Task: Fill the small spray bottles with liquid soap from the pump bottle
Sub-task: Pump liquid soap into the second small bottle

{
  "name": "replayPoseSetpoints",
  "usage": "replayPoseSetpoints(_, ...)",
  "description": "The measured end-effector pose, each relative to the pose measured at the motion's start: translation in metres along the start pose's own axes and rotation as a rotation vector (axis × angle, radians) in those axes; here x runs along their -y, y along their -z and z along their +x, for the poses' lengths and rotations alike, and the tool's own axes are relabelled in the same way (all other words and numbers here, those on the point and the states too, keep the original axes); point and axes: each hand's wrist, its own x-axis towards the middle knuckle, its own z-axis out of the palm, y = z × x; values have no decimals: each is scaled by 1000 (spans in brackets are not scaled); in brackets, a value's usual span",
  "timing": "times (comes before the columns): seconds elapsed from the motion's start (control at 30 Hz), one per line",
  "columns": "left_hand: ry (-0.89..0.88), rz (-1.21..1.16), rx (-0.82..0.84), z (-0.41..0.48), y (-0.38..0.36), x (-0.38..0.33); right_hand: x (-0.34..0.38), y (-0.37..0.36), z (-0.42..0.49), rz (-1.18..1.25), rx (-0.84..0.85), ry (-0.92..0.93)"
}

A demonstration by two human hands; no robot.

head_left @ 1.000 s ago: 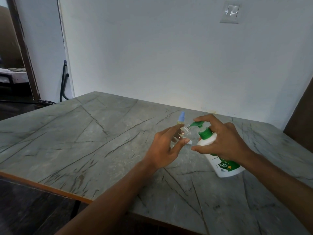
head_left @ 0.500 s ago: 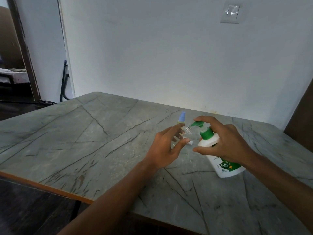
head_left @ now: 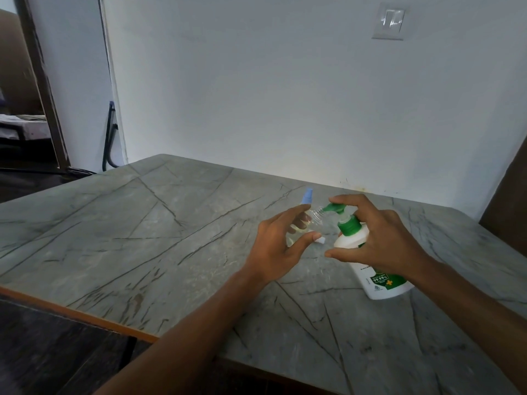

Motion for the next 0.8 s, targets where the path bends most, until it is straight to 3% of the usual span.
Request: replayPoseSetpoints(0.8,31,17,10,-3,-3,-3,2,1,-3,-11,-26,32)
